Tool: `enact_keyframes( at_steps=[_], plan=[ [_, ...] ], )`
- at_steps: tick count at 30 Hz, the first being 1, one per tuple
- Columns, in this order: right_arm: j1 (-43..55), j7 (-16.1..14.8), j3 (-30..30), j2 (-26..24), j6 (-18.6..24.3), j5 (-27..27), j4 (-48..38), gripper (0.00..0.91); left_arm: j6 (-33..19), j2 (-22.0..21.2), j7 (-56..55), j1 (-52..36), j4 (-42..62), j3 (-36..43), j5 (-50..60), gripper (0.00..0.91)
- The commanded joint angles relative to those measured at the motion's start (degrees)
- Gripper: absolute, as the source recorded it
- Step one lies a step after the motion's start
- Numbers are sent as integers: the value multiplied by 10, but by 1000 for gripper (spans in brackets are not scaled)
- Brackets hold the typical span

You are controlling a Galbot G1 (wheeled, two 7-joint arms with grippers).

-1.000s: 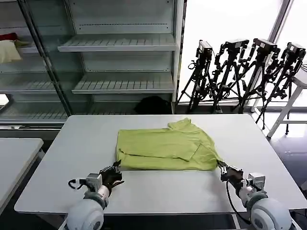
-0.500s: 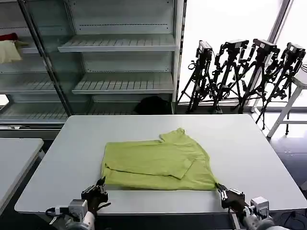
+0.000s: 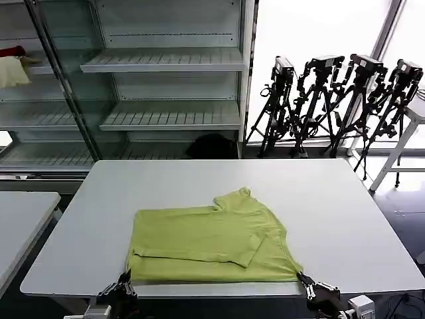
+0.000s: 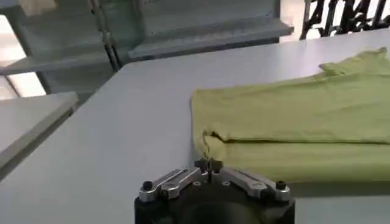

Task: Fold and organize the clothes.

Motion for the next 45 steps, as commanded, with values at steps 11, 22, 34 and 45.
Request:
enact_keyframes(
  at_steps=[11, 22, 34, 45],
  plan=[
    [-27, 37, -18, 18, 7, -23, 17, 907, 0, 6, -28, 45, -12, 6, 31, 907],
    [-29, 77, 46, 6, 16, -29, 70, 907, 21, 49, -44, 16, -128, -16, 51, 907],
    [237, 3, 39, 5, 8, 30, -10, 907, -2, 36, 86, -193, -20, -26, -34, 907],
    [586, -88, -171, 12, -89, 102, -228, 907, 9, 28, 207, -300, 143, -17, -130, 907]
  ],
)
